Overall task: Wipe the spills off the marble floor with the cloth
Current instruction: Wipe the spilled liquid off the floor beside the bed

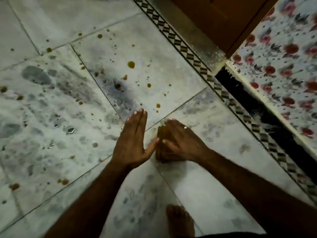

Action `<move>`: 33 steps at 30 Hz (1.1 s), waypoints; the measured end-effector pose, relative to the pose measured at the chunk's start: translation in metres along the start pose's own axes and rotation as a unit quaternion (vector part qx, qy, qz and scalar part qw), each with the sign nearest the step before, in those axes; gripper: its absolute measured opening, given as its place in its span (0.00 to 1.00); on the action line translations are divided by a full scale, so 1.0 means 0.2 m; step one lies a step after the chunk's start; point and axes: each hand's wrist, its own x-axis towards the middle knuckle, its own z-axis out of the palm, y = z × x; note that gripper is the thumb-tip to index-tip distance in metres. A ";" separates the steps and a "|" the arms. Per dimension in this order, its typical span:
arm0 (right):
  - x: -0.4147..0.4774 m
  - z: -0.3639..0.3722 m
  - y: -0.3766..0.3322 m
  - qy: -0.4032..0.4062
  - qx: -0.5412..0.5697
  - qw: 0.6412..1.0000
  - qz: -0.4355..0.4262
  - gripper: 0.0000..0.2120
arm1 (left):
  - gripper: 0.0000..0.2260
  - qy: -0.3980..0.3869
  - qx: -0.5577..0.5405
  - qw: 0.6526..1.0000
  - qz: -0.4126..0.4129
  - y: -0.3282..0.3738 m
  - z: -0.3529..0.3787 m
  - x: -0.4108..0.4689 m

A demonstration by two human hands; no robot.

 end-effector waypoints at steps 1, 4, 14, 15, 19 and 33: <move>0.00 0.07 0.04 -0.015 -0.016 1.000 -0.006 0.35 | 0.36 -0.008 0.010 1.000 0.006 -0.03 0.07 -0.02; 0.04 0.21 0.09 -0.089 -0.040 0.994 0.051 0.41 | 0.35 -0.052 0.023 0.998 -0.009 -0.10 0.27 -0.07; -0.04 0.61 0.05 -0.005 -0.107 0.989 0.099 0.35 | 0.33 -0.048 0.027 0.998 0.003 -0.24 0.58 -0.16; -0.06 0.64 0.05 0.013 -0.119 0.987 0.103 0.35 | 0.32 -0.037 0.031 0.999 0.010 -0.25 0.59 -0.17; -0.04 0.66 0.15 0.042 -0.151 0.980 0.123 0.37 | 0.33 -0.035 0.033 0.999 0.001 -0.29 0.66 -0.12; 0.38 0.58 0.34 0.048 -0.202 0.976 -0.067 0.32 | 0.27 -0.024 0.064 0.996 -0.050 -0.33 0.79 0.16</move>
